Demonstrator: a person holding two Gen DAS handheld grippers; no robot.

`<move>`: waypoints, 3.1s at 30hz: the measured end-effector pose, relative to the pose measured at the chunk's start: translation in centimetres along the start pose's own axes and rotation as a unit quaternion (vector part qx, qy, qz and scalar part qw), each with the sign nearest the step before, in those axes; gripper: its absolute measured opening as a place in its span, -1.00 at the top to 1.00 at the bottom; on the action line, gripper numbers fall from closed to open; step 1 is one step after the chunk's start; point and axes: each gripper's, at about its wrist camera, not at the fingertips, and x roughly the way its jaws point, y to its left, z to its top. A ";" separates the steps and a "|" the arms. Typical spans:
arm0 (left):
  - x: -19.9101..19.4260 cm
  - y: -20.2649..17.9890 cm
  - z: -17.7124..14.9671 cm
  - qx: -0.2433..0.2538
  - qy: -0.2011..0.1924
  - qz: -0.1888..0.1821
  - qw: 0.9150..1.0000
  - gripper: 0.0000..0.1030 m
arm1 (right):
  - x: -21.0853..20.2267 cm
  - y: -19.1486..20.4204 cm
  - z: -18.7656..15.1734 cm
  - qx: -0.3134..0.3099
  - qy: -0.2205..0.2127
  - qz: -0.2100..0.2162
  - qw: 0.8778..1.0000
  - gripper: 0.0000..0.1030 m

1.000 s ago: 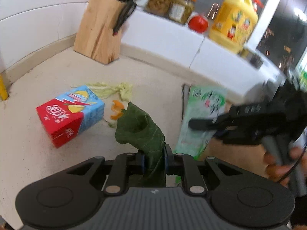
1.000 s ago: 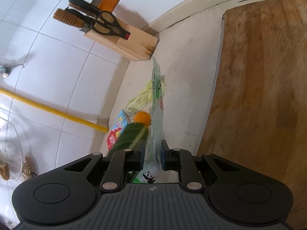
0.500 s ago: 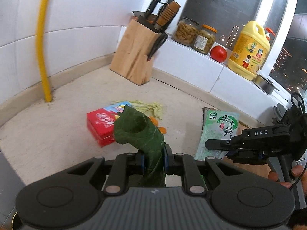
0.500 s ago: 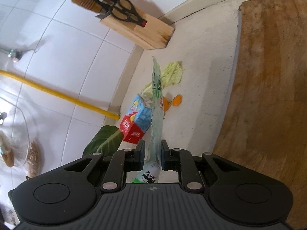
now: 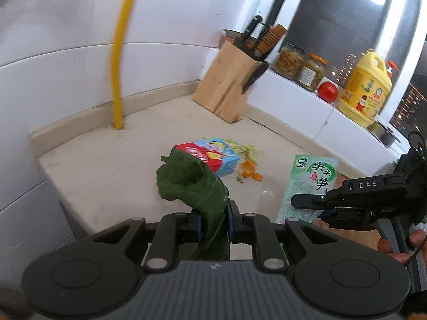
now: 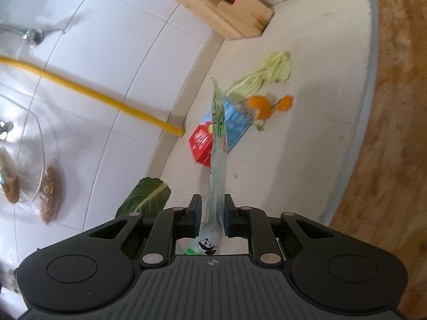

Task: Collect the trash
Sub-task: 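Carry the green leaf and packet down over the black trash bin, then open both tools to drop the leaf and packet into the bin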

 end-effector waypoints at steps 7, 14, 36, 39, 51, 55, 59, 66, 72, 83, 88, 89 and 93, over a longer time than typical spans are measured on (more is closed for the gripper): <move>-2.6 1.6 -1.4 -0.019 -0.013 0.017 1.000 0.74 | 1.5 2.0 -1.9 -0.018 0.023 0.011 1.000 0.58; -5.1 3.8 -2.9 -0.043 -0.020 0.035 0.998 0.74 | 3.2 3.8 -3.6 -0.032 0.051 0.017 0.998 0.57; -11.3 10.3 -7.8 -0.113 -0.036 0.083 0.989 0.74 | 9.5 10.7 -9.7 -0.085 0.149 0.034 0.985 0.55; -12.2 10.9 -8.3 -0.115 -0.040 0.093 0.988 0.74 | 10.3 11.7 -10.6 -0.096 0.159 0.040 0.982 0.55; -14.2 13.2 -9.8 -0.121 -0.045 0.125 0.984 0.73 | 14.1 15.2 -13.3 -0.138 0.201 0.046 0.969 0.55; -14.7 13.8 -9.7 -0.123 -0.054 0.133 0.982 0.73 | 14.9 16.3 -14.0 -0.151 0.207 0.048 0.965 0.55; -15.1 14.2 -9.7 -0.123 -0.061 0.142 0.980 0.73 | 15.7 17.2 -14.6 -0.161 0.213 0.047 0.962 0.54; -15.1 14.8 -9.5 -0.123 -0.064 0.148 0.979 0.73 | 17.0 18.0 -15.4 -0.177 0.223 0.043 0.958 0.54; -14.7 15.4 -9.3 -0.125 -0.063 0.153 0.978 0.73 | 17.8 18.3 -16.0 -0.183 0.228 0.037 0.955 0.54; -13.4 16.2 -8.9 -0.115 -0.064 0.163 0.978 0.73 | 19.3 18.8 -16.2 -0.198 0.228 0.023 0.953 0.54; -12.0 17.0 -8.8 -0.121 -0.047 0.160 0.979 0.73 | 19.5 18.5 -16.2 -0.196 0.220 0.013 0.955 0.54; -11.8 17.0 -8.8 -0.118 -0.043 0.159 0.979 0.73 | 19.5 18.5 -16.2 -0.197 0.217 0.011 0.956 0.54; -11.0 17.0 -8.6 -0.112 -0.032 0.149 0.982 0.73 | 19.2 17.9 -15.7 -0.187 0.207 0.010 0.960 0.54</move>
